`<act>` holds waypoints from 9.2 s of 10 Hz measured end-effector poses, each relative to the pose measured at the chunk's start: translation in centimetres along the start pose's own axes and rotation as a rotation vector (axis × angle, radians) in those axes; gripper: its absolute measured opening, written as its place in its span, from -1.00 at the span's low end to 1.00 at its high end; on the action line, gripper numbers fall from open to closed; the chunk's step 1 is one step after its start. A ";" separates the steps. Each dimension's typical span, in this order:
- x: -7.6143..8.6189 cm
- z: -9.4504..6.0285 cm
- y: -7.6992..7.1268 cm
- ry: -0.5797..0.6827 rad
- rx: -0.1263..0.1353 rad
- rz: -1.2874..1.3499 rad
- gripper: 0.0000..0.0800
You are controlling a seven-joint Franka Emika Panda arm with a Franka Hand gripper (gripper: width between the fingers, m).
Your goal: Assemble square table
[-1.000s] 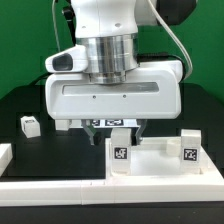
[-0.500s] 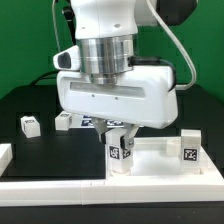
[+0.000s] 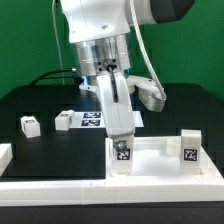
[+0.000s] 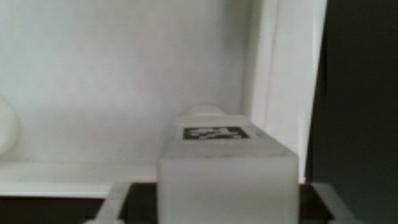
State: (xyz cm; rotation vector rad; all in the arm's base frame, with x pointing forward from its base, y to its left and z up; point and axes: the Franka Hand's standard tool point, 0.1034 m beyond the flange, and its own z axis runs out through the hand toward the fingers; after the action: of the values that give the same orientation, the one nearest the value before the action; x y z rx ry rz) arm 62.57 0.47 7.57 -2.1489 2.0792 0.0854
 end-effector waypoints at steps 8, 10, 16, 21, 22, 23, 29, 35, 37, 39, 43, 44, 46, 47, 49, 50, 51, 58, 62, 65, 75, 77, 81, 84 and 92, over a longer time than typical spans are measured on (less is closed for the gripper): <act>-0.1 0.1 -0.2 0.051 -0.015 -0.668 0.62; 0.1 0.1 -0.2 0.076 -0.036 -0.944 0.62; 0.1 0.5 0.0 0.108 -0.056 -1.321 0.29; 0.2 0.6 0.0 0.108 -0.037 -1.006 -0.28; 0.4 0.6 0.1 0.100 -0.028 -0.870 -0.28; 0.6 0.5 0.1 0.077 -0.004 -0.684 -0.28; 0.2 0.7 0.1 -0.008 0.021 0.140 -0.27; 0.2 1.0 -0.1 0.033 0.028 -0.529 0.61; 0.2 0.9 -0.1 0.040 0.021 -0.752 0.62; -0.3 0.8 -0.4 0.088 -0.026 -1.312 0.62; -0.2 0.9 -0.3 0.090 -0.031 -1.301 0.05; -0.2 0.9 -0.3 0.090 -0.027 -1.225 0.05; -0.1 0.9 -0.3 0.091 -0.023 -1.117 -0.27; 0.0 0.9 -0.3 0.089 -0.021 -0.990 -0.27; -0.2 0.8 -0.1 0.083 -0.027 -0.539 -0.27; -0.3 0.8 -0.1 0.074 -0.015 -0.338 -0.27; 0.1 0.7 -0.1 0.042 -0.002 -0.184 -0.27; -0.1 1.1 -0.1 0.046 0.001 -0.268 -0.05; -0.6 1.1 -0.3 0.056 -0.005 -0.663 0.61; -0.1 1.1 -0.2 0.111 -0.016 -1.118 0.62; 0.6 1.0 0.0 0.139 -0.007 -1.111 -0.28; 0.3 1.0 0.0 0.116 -0.012 -0.840 -0.28; 0.5 1.0 0.1 0.035 0.017 -0.246 -0.28; 0.3 1.1 0.1 0.033 0.019 -0.066 -0.28; 0.4 1.0 0.2 -0.029 0.041 0.450 -0.23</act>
Offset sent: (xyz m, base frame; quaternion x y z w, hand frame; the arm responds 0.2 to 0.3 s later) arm -0.0015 0.0018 0.0039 -0.0162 0.0691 -0.3590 0.9306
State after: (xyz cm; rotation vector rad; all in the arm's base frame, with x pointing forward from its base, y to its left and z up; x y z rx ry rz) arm 62.48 0.19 6.52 -1.6093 2.4797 0.1210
